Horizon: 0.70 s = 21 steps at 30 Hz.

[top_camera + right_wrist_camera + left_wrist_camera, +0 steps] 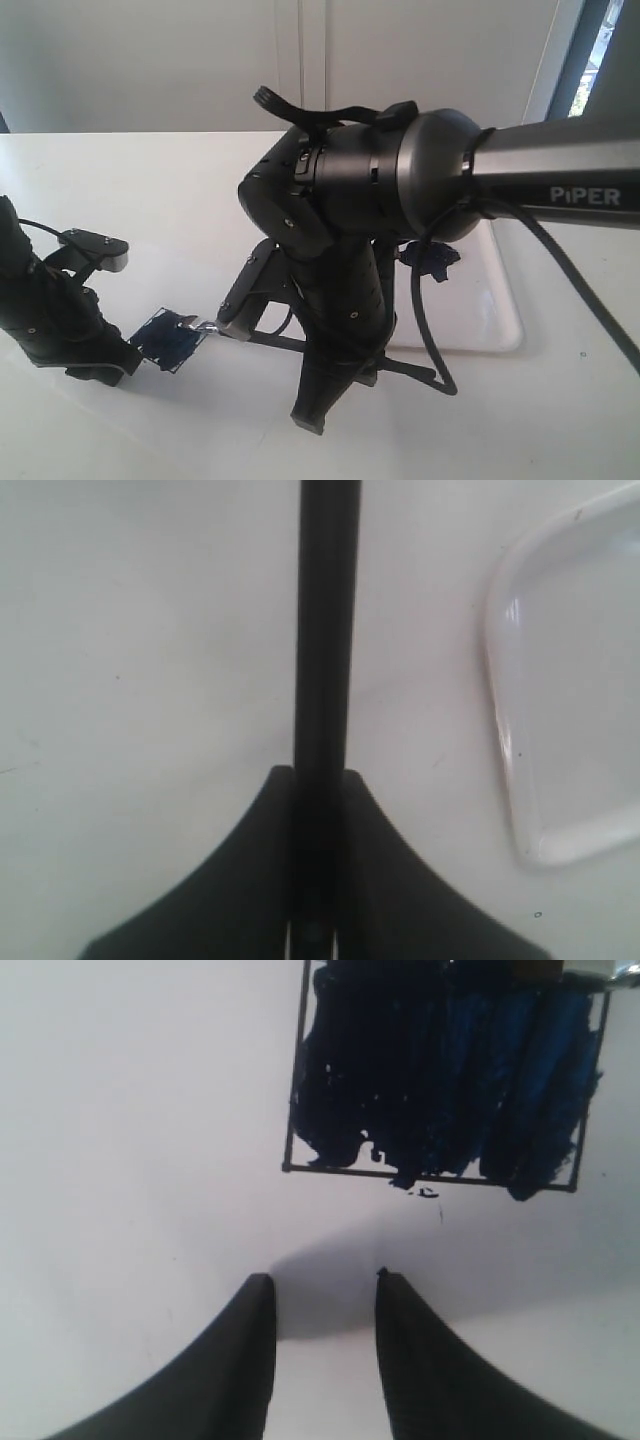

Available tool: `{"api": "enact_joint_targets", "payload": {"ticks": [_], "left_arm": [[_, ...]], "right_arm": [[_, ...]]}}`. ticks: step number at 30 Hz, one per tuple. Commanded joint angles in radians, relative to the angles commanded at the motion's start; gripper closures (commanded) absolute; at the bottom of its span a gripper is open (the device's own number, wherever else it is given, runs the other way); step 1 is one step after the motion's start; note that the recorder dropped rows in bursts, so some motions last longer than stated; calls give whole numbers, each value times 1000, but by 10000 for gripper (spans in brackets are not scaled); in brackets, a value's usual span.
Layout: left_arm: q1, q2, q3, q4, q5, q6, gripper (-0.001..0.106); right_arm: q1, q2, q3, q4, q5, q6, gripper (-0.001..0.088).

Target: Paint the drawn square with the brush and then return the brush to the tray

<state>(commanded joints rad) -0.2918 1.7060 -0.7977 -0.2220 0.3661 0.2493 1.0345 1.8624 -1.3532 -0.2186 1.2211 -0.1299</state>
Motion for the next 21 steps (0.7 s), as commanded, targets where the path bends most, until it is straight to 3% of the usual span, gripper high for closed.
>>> {"api": "enact_joint_targets", "payload": {"ticks": [21], "left_arm": [[0, 0, 0, 0, -8, -26, 656]], "right_arm": [[0, -80, 76, 48, 0, -4, 868]]}}
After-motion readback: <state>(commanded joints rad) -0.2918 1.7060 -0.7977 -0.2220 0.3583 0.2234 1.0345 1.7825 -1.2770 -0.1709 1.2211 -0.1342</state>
